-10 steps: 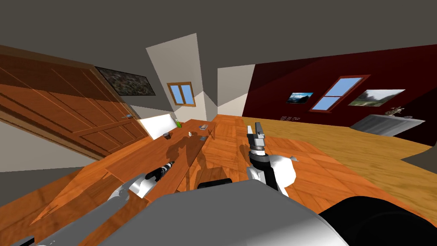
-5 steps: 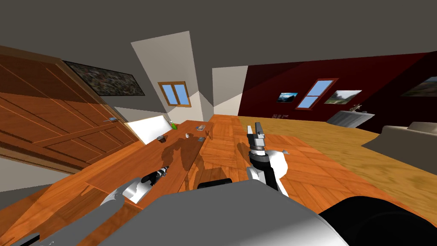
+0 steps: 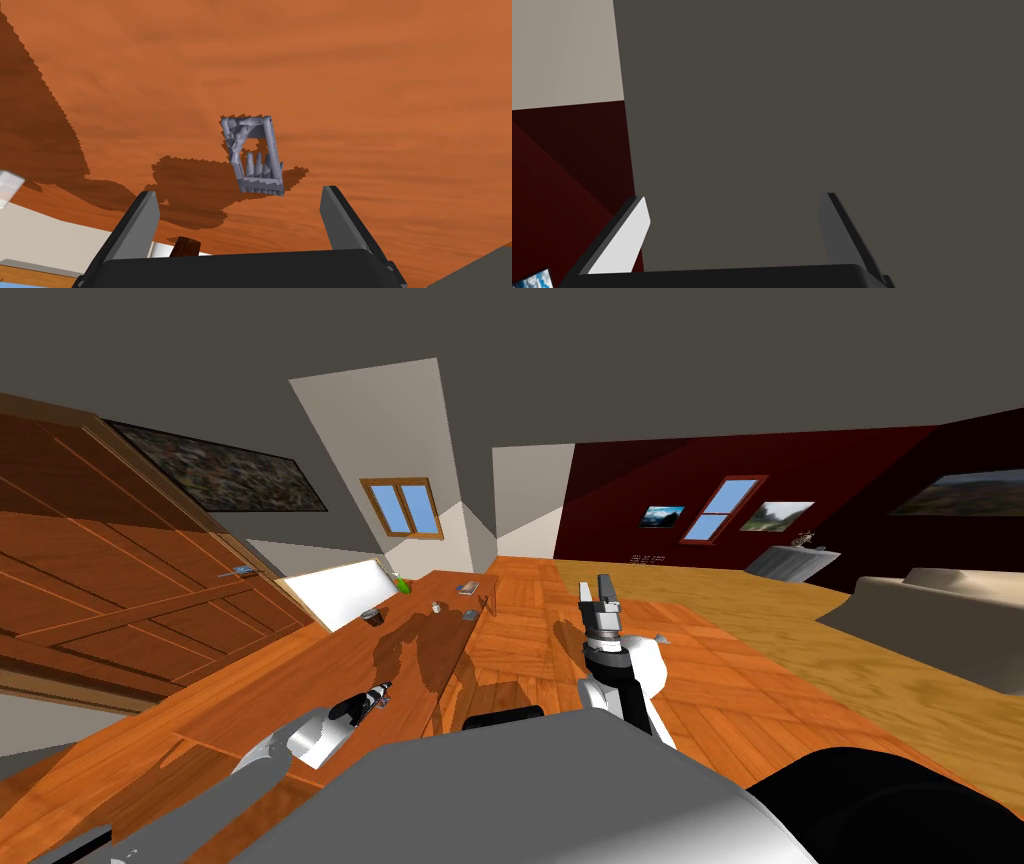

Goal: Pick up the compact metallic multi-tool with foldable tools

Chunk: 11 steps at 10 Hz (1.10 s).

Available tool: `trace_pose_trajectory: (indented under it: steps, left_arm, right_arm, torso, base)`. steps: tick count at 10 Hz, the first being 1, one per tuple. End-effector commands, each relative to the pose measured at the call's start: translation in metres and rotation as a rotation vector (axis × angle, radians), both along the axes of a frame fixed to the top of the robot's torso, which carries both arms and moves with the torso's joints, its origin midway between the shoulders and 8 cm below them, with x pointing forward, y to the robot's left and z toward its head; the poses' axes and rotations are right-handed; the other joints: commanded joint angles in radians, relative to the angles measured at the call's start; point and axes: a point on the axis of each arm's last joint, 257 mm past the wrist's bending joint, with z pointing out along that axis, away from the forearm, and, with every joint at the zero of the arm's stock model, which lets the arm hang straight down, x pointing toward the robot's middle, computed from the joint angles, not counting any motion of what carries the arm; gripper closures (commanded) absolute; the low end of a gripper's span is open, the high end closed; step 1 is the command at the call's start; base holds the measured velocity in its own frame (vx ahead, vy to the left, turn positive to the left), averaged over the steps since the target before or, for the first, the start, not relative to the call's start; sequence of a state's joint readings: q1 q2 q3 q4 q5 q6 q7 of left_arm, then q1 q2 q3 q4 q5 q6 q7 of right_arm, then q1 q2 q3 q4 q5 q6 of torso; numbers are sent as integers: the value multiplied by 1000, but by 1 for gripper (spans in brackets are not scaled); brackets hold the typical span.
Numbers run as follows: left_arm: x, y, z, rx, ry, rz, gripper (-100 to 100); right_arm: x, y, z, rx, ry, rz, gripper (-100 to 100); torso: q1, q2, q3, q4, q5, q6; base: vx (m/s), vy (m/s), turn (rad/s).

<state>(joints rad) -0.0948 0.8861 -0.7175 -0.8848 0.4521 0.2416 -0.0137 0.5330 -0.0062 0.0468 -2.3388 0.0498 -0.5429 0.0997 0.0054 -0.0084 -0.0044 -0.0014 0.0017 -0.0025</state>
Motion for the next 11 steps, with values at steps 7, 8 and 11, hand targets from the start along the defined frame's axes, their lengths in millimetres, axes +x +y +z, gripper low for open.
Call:
trace_pose_trajectory:
  steps: [7, 8, 11]
  left_arm:
    - [0, -2, -7, 4, -10, 5, 100]
    - [0, -2, -7, 4, -10, 5, 100]
    - [14, 29, 19, 66, -35, -7, -100]
  right_arm:
    - [0, 0, 0, 0, 0, 0, 0]
    - [0, 0, 0, 0, 0, 0, 0]
    - [0, 0, 0, 0, 0, 0, 0]
  torso:
    - [-2, 0, 0, 0, 0, 0]
    - [-1, 0, 0, 0, 0, 0]
    - [-5, 1, 0, 0, -1, 1]
  base:
    - [7, 15, -14]
    - [0, 0, 0]
    - [-25, -60, -38]
